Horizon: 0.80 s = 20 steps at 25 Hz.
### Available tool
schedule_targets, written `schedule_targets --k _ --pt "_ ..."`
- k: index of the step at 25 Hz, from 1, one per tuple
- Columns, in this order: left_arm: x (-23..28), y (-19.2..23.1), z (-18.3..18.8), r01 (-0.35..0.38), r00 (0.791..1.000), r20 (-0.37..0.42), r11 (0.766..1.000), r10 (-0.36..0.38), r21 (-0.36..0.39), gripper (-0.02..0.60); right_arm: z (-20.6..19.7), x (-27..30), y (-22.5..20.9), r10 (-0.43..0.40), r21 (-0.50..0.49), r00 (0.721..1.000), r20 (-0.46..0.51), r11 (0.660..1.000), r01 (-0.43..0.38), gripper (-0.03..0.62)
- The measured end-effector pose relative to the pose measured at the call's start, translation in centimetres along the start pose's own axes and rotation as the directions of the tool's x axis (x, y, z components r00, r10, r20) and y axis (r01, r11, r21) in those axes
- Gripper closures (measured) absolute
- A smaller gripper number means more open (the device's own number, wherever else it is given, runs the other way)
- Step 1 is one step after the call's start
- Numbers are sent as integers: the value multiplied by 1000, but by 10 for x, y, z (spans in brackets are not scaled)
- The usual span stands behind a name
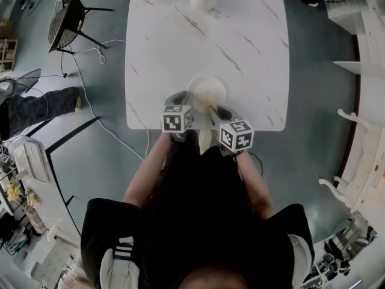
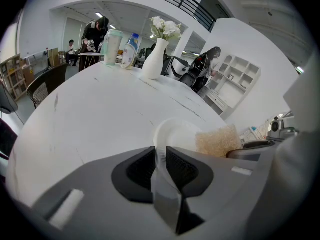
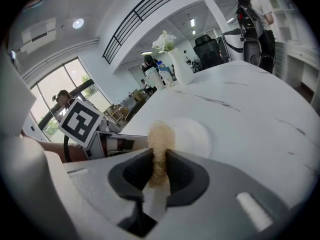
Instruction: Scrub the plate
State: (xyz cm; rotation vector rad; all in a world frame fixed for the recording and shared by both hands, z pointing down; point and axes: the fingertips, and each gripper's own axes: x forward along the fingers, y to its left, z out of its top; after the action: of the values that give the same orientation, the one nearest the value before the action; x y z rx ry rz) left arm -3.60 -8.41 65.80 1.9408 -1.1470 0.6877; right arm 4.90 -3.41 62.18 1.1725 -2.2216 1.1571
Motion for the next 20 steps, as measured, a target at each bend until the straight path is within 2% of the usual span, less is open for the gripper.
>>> schedule_targets --k 20 --pt "1 -1 1 -4 1000 7 1000 4 7 507 5 -25 -33 -70 26 997 32 997 69 526"
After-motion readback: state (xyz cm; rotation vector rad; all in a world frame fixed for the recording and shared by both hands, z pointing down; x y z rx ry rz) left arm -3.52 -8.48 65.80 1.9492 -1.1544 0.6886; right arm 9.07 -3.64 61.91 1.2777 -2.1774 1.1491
